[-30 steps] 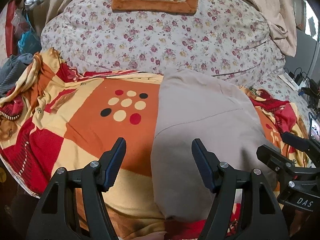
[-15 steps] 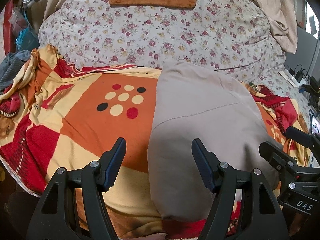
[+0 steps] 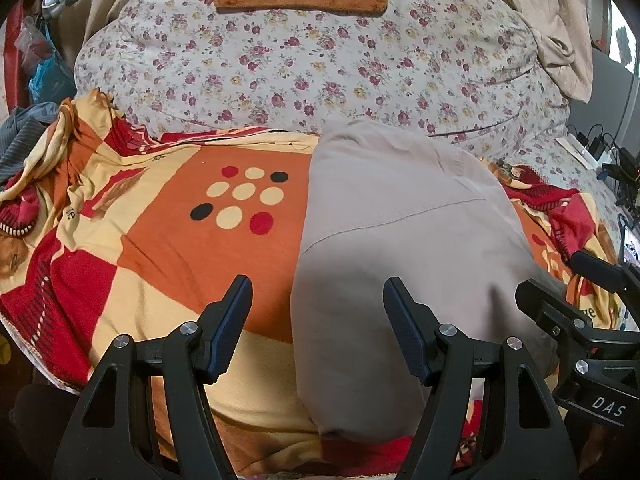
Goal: Fold large clothes
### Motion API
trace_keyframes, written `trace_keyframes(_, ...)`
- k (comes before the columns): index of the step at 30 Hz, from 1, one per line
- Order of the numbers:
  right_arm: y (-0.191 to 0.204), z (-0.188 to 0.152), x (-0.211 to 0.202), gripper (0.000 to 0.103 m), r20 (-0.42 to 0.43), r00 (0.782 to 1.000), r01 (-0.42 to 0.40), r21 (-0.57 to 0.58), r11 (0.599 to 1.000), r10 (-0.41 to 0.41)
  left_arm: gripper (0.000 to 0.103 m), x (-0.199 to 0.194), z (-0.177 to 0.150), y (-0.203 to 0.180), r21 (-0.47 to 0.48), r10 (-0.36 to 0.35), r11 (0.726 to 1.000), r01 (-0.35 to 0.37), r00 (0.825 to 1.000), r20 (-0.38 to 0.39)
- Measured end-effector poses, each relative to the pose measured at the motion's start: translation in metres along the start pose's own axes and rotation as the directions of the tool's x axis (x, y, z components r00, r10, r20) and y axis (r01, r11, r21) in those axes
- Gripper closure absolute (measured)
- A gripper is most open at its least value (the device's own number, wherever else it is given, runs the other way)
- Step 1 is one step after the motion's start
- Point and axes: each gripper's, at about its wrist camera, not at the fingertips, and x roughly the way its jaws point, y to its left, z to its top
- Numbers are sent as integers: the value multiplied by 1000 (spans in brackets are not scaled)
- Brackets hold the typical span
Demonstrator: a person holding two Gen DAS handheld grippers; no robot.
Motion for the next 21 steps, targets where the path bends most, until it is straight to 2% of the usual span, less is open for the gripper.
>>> trace_keyframes(21,-1,-2,3,18,-10,1000,-1,3,1000,1,35,2,-2,0,6,0,1000,0,1000,-5)
